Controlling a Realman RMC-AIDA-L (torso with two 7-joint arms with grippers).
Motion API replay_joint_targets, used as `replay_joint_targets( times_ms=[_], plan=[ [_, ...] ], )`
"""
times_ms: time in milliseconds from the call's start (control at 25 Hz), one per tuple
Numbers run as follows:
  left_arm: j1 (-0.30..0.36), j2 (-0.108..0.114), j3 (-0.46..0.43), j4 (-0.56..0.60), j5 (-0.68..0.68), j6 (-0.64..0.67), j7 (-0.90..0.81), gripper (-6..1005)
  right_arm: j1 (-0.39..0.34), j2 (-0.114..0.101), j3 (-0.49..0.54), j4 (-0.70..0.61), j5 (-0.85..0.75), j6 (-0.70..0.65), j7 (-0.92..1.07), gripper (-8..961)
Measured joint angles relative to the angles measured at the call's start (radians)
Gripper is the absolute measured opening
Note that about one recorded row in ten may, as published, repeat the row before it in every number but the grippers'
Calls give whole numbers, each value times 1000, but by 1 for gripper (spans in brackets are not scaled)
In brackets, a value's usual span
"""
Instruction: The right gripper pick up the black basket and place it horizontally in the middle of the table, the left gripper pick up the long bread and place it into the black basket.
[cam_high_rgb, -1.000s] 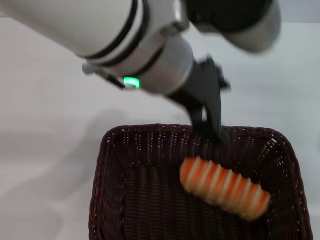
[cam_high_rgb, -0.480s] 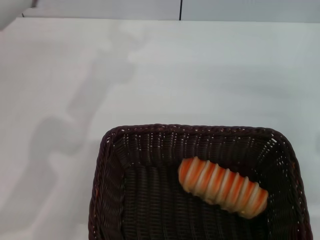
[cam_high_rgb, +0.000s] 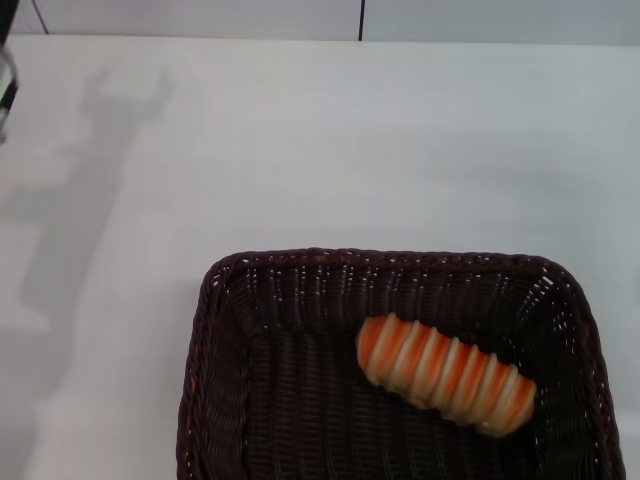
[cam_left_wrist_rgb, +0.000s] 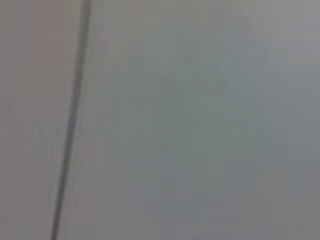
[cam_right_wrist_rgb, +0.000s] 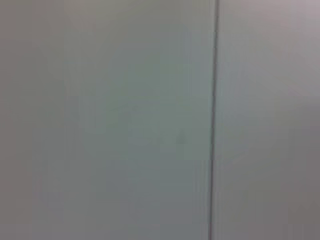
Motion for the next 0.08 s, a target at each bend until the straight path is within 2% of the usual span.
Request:
replay_joint_targets(
  times_ms=[80],
  plan=[
    [11, 1, -6, 49, 0, 53, -47, 847, -25, -3, 5, -26, 29, 9, 0, 365]
  ],
)
